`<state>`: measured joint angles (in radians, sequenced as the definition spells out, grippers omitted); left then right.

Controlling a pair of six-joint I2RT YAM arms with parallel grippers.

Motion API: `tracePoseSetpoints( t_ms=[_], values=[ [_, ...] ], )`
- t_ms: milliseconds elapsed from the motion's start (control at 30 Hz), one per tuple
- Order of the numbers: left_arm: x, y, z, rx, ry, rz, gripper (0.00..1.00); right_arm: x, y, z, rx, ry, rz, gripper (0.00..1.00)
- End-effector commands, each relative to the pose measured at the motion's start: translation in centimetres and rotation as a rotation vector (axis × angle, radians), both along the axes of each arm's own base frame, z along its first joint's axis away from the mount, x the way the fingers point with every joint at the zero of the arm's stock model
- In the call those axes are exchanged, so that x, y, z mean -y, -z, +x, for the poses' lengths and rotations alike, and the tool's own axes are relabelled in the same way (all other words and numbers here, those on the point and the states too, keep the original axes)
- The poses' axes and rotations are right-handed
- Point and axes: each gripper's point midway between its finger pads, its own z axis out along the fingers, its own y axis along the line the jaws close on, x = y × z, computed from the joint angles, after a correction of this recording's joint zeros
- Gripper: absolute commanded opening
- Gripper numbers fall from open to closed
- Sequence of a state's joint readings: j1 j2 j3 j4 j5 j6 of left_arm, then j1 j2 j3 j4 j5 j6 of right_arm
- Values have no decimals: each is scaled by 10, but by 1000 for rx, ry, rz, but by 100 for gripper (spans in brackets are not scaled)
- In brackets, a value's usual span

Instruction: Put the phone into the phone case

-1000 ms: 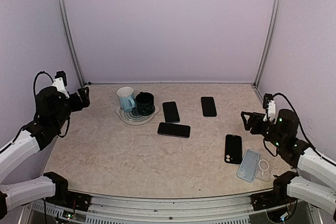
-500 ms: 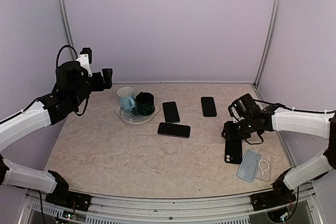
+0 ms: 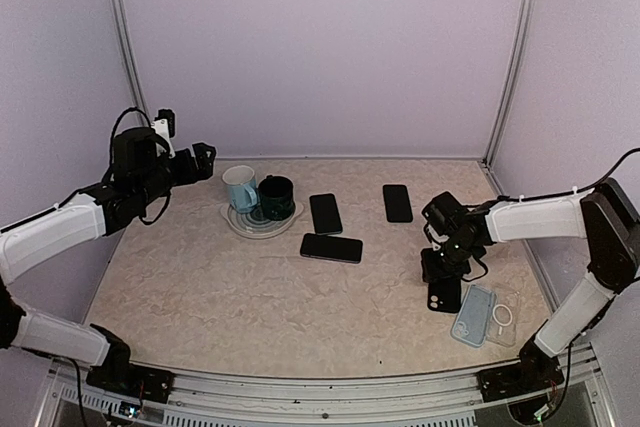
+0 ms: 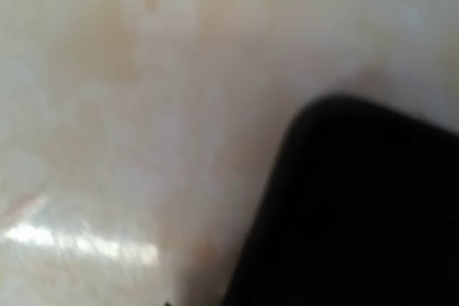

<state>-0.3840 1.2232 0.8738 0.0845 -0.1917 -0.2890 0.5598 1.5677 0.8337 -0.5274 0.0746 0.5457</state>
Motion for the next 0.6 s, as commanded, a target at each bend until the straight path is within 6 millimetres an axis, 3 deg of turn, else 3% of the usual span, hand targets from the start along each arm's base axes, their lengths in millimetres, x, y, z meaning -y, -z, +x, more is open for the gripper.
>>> tracePoseSetpoints(
  t_ms=[0, 67, 167, 267, 367, 567],
  values=[
    [-4, -18, -2, 62, -11, -9, 99, -9, 7, 8, -15, -47, -6, 32],
    [-4, -18, -3, 63, -10, -8, 99, -15, 8, 9, -24, -68, 6, 23],
    [-2, -17, -2, 58, 1, -8, 99, -32, 0, 11, -14, -146, 34, 1],
    [-2, -17, -3, 58, 1, -7, 99, -62, -16, 6, 5, -295, 68, 0],
    [-2, -17, -3, 59, 2, -6, 99, -111, -35, -20, 29, -556, 109, 0],
    [-3, -18, -3, 63, 2, 0, 99, -190, -57, -101, 100, -1147, 140, 0]
  ],
)
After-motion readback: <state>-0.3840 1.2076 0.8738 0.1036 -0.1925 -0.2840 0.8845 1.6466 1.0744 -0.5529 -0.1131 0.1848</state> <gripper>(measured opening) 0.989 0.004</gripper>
